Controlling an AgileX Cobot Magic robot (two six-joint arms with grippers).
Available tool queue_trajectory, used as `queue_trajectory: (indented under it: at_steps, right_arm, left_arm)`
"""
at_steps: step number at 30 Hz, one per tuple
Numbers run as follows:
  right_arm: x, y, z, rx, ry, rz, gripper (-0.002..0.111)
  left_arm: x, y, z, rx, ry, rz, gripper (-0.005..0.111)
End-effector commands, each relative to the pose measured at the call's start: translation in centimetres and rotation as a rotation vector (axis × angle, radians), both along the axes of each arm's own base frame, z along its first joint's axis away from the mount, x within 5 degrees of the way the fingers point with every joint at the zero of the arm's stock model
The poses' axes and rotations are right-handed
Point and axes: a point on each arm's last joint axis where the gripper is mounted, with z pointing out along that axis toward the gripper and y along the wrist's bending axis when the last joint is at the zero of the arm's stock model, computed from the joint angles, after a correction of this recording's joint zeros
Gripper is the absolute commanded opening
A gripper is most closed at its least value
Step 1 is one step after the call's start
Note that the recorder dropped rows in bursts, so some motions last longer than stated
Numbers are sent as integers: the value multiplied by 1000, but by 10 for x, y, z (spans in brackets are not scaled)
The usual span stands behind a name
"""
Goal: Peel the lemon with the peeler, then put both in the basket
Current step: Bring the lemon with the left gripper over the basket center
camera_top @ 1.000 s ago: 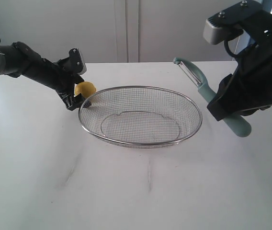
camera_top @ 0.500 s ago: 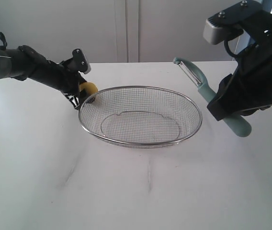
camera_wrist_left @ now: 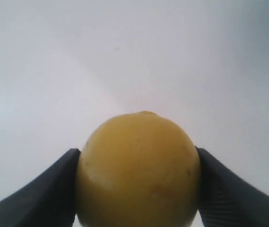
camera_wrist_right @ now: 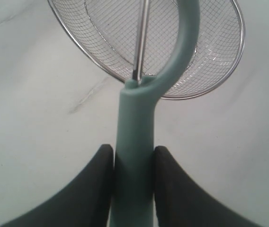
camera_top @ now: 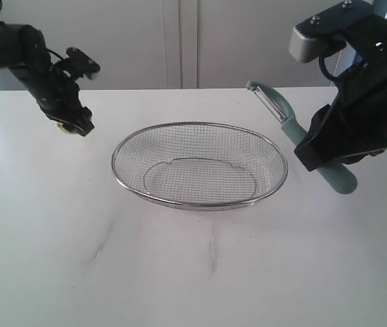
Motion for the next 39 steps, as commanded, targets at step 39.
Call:
queue_trajectory:
  at_steps: [39]
  right_arm:
    - [1, -2, 0, 10, -8, -13, 0]
  left_arm:
    - [-267, 17, 116, -945, -89, -295, 0]
